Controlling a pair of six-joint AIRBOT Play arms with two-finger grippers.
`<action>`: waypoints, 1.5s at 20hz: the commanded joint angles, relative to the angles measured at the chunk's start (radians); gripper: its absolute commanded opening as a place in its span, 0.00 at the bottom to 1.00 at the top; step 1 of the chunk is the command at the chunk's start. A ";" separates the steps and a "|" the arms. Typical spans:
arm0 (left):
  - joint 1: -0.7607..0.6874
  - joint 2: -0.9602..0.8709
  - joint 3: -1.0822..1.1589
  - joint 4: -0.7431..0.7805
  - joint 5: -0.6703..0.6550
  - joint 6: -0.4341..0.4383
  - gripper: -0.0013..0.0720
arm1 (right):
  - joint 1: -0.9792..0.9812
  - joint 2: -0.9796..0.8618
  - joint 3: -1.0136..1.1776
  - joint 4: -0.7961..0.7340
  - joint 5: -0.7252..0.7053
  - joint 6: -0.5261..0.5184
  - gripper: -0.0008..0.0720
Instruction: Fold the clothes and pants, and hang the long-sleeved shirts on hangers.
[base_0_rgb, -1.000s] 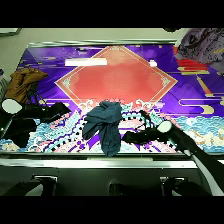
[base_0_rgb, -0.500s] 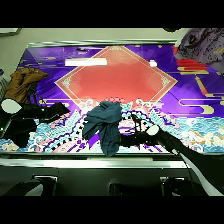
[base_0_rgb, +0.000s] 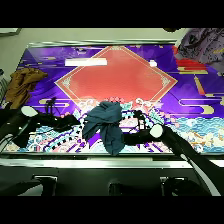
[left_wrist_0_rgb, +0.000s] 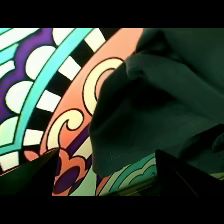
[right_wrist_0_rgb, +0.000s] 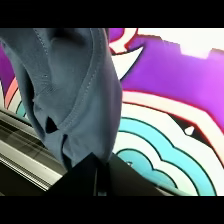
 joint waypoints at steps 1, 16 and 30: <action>-0.051 -0.090 -0.031 -0.122 0.011 0.169 0.93 | 0.001 0.079 0.006 -0.142 0.014 0.076 0.05; 0.038 0.064 0.381 -0.182 0.019 0.147 0.04 | 0.001 0.139 0.547 -0.921 0.290 0.409 0.05; 0.177 0.645 0.901 0.402 -0.074 -0.341 0.04 | 0.002 0.346 1.386 -1.146 0.540 0.369 0.05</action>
